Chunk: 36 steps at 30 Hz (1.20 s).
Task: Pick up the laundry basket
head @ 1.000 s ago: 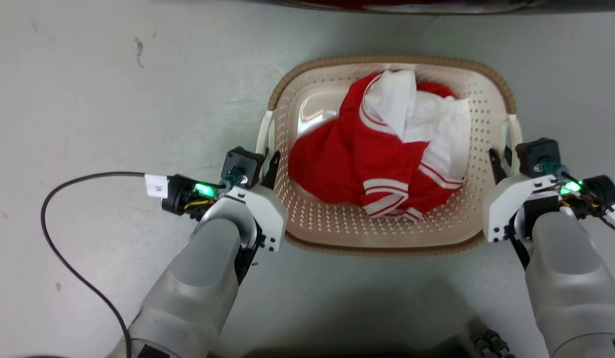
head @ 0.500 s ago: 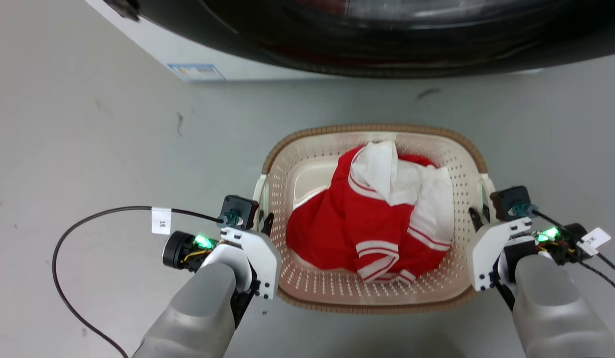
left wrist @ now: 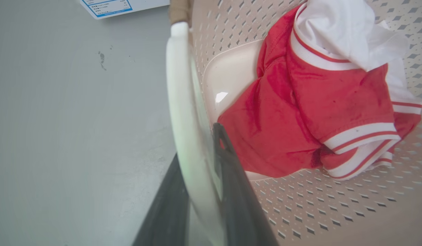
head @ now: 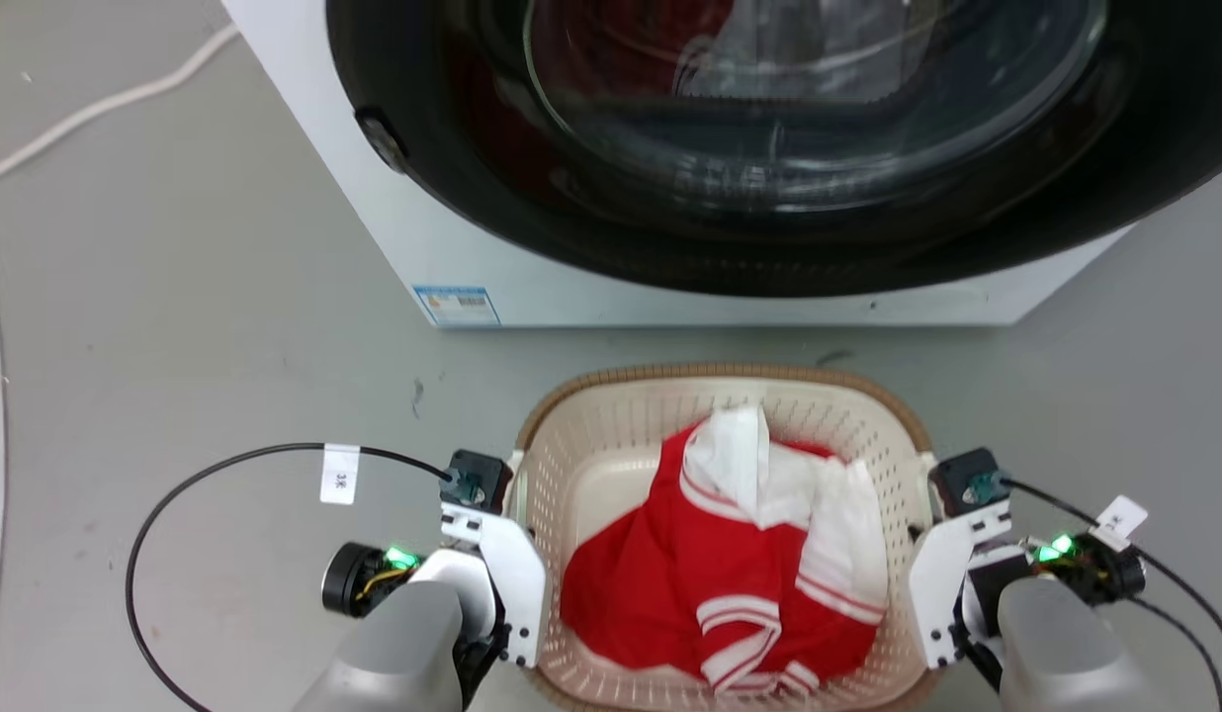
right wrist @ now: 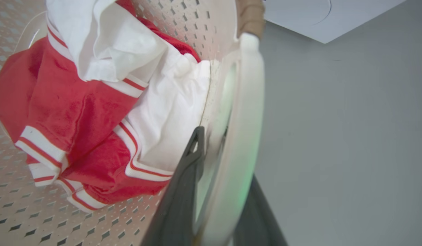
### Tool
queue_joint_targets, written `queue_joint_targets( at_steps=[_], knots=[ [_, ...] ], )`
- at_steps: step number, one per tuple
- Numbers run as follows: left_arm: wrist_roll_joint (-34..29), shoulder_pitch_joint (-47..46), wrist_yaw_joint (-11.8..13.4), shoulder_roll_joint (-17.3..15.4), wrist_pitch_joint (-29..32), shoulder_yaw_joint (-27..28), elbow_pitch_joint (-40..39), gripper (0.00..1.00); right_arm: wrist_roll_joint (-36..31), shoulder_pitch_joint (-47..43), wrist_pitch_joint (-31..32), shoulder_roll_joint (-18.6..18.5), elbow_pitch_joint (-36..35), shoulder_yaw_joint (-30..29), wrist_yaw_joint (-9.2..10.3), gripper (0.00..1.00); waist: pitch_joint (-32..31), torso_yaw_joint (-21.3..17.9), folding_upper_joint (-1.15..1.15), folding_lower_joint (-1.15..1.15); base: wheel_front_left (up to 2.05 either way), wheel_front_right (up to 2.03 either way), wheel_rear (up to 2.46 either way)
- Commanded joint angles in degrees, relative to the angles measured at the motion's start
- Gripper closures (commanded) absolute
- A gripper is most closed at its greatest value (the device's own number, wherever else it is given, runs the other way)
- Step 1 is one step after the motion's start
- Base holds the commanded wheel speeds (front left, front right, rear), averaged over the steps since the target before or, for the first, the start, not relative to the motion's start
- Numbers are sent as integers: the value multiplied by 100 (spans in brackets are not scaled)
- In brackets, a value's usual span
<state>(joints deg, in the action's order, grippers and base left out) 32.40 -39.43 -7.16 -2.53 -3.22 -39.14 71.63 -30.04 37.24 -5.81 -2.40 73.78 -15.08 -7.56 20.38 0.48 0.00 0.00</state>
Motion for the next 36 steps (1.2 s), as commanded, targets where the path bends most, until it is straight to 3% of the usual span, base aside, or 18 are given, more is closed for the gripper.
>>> queue_joint_targets(
  at_steps=[1, 11, 23, 36],
  knots=[
    [80, 82, -29, -64, 186, -63, 34, 100, 192, -159, 188, -91, -4, 225, 14, 100, -477, 76, 0, 0, 0, 0, 0],
    [458, 72, -34, -267, 1093, -500, -146, 100, 1445, -364, 984, -84, 1, 1405, 12, 100, -1264, 98, 0, 0, 0, 0, 0],
    [965, 40, -30, -568, 1863, -990, -411, 100, 2308, -526, 1450, -89, 5, 2252, 10, 100, -1947, 168, 0, 0, 0, 0, 0],
    [1425, 250, -31, -621, 2119, -1315, -431, 100, 3109, -377, 1618, -110, 0, 2996, 9, 100, -2245, 150, 0, 0, 0, 0, 0]
  ],
)
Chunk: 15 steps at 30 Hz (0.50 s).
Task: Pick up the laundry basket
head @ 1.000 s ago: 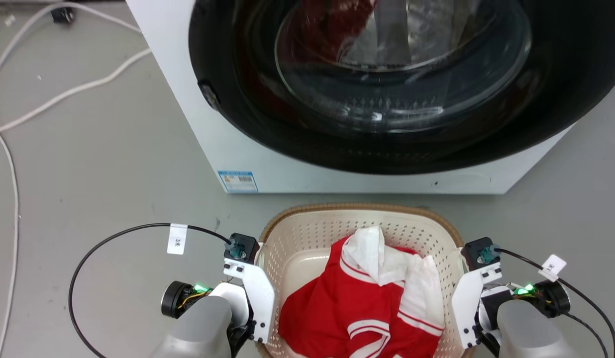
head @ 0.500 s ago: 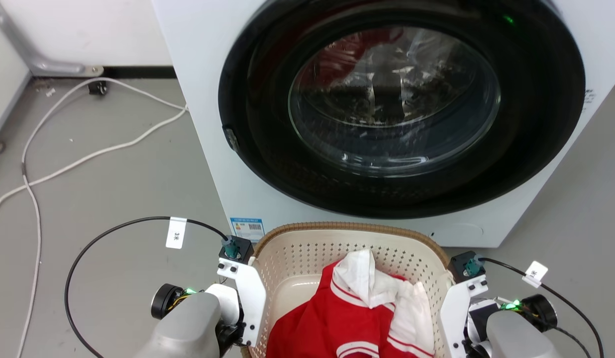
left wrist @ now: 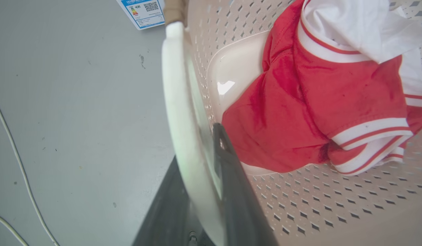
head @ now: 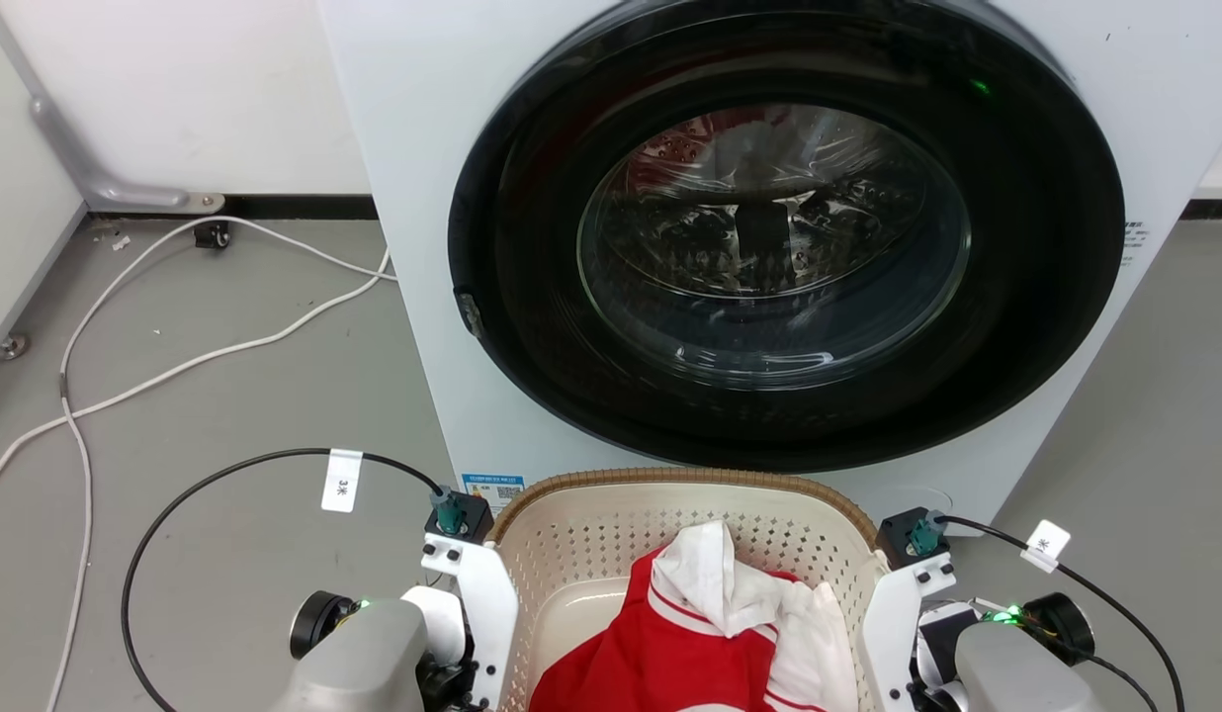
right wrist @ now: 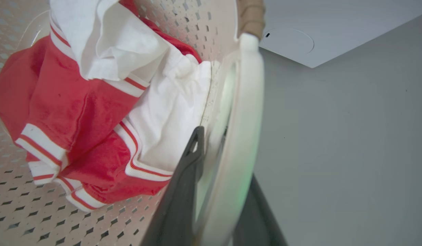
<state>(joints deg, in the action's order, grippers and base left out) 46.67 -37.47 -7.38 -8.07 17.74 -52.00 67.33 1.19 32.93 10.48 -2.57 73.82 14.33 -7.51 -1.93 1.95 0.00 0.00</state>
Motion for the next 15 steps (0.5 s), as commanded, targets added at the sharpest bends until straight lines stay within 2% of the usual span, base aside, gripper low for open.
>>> queue_joint_targets(
  at_steps=[1, 15],
  knots=[
    [32, 63, -9, -83, 34, -51, 5, 100, 50, 42, 3, -102, -4, 105, 4, 100, -30, 3, 0, 0, 0, 0, 0],
    [313, 19, -8, -160, -39, -350, 75, 100, 820, -121, 195, -151, 0, 751, 4, 100, -188, -91, 0, 0, 0, 0, 0]
  ],
)
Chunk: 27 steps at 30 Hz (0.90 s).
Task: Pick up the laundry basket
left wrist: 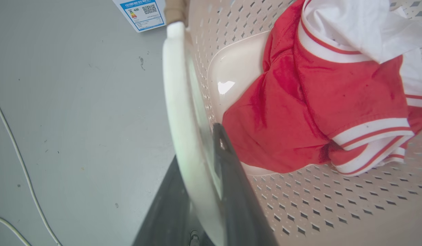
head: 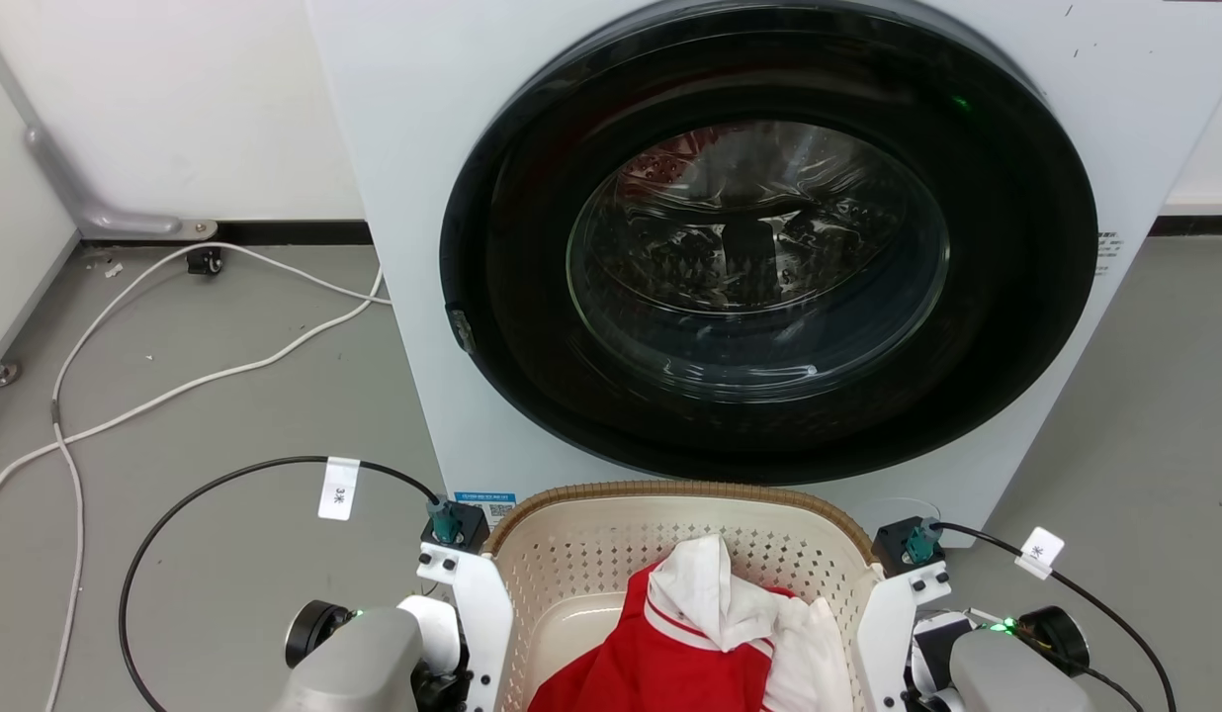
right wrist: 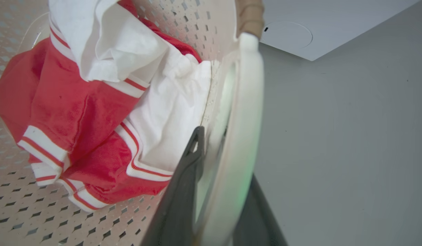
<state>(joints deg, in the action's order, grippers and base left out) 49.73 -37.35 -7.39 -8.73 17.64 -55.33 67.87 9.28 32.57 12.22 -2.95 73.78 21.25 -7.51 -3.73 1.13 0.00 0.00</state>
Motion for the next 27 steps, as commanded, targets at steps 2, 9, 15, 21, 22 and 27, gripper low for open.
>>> queue_joint_targets(
  at_steps=[2, 9, 15, 21, 22, 27],
  knots=[
    [32, -1, -7, -95, -35, -62, 27, 100, 94, -101, 28, -123, 4, 141, 4, 100, -21, -18, 0, 0, 0, 0, 0],
    [169, -29, -7, -115, -12, -203, 28, 100, 371, -126, 45, -195, 7, 419, 4, 100, -37, -25, 0, 0, 0, 0, 0],
    [271, -34, -7, -134, 0, -306, 56, 100, 584, -134, 59, -238, 7, 628, 4, 100, -37, -29, 0, 0, 0, 0, 0],
    [376, -51, -7, -148, -1, -406, 71, 100, 779, -108, 84, -259, 8, 823, 4, 100, -31, -39, 0, 0, 0, 0, 0],
    [385, -55, -7, -149, -3, -422, 72, 100, 805, -103, 83, -265, 8, 853, 4, 100, -28, -39, 0, 0, 0, 0, 0],
    [488, -77, -7, -166, 5, -497, 48, 100, 955, -63, 95, -282, 9, 1001, 4, 100, -8, -43, 0, 0, 0, 0, 0]
  ],
)
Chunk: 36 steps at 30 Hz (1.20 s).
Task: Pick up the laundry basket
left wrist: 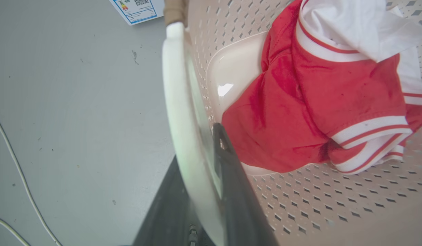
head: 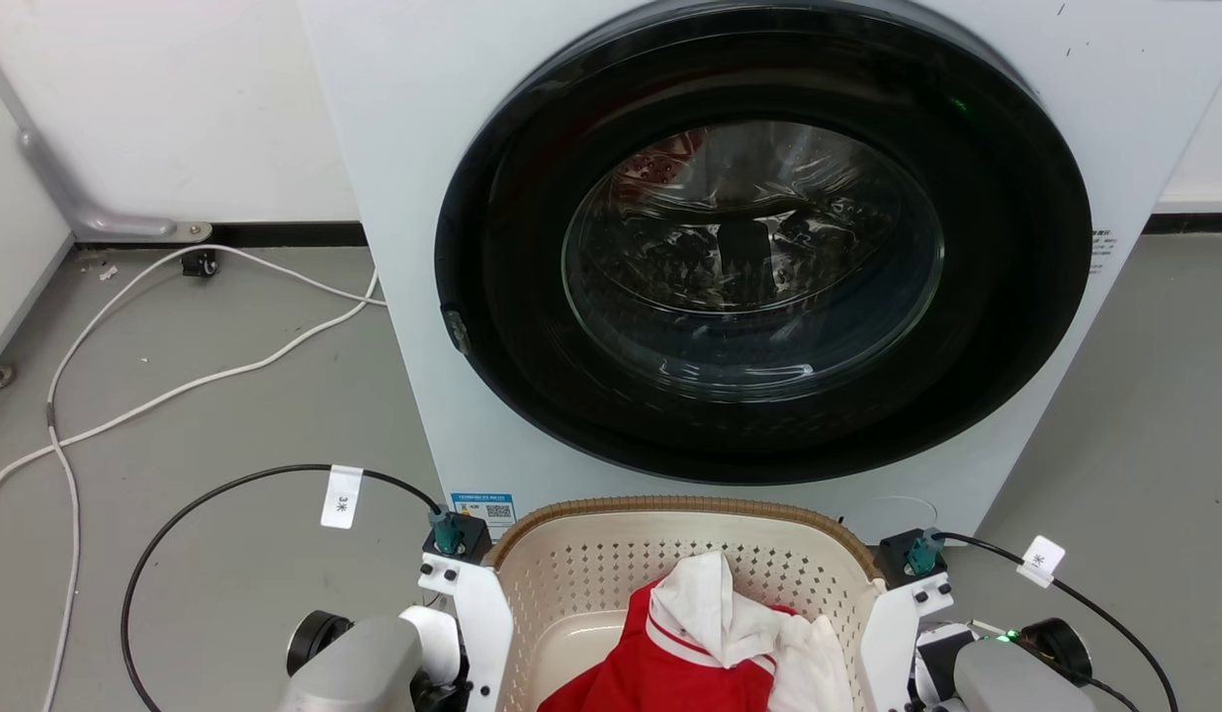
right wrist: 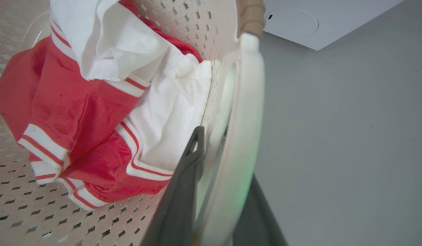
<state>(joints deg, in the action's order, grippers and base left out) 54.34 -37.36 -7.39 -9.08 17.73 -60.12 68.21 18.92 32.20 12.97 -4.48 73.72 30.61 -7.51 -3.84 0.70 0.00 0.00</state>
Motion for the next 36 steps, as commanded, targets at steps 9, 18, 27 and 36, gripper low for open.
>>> queue_joint_targets(
  at_steps=[9, 18, 27, 36],
  knots=[
    [158, -85, -7, -161, -23, -163, -4, 100, 206, -12, 31, -178, 16, 306, 4, 100, 18, -16, 0, 0, 0, 0, 0],
    [263, -123, -8, -170, -50, -283, 11, 100, 390, -11, 29, -208, 17, 471, 4, 100, 25, -11, 0, 0, 0, 0, 0],
    [398, -149, -7, -190, -71, -399, 16, 100, 530, -12, 47, -239, 19, 619, 4, 100, 49, 1, 0, 0, 0, 0, 0],
    [501, -172, -7, -212, -108, -522, 35, 100, 650, -13, 47, -265, 23, 738, 4, 100, 67, 4, 0, 0, 0, 0, 0]
  ],
)
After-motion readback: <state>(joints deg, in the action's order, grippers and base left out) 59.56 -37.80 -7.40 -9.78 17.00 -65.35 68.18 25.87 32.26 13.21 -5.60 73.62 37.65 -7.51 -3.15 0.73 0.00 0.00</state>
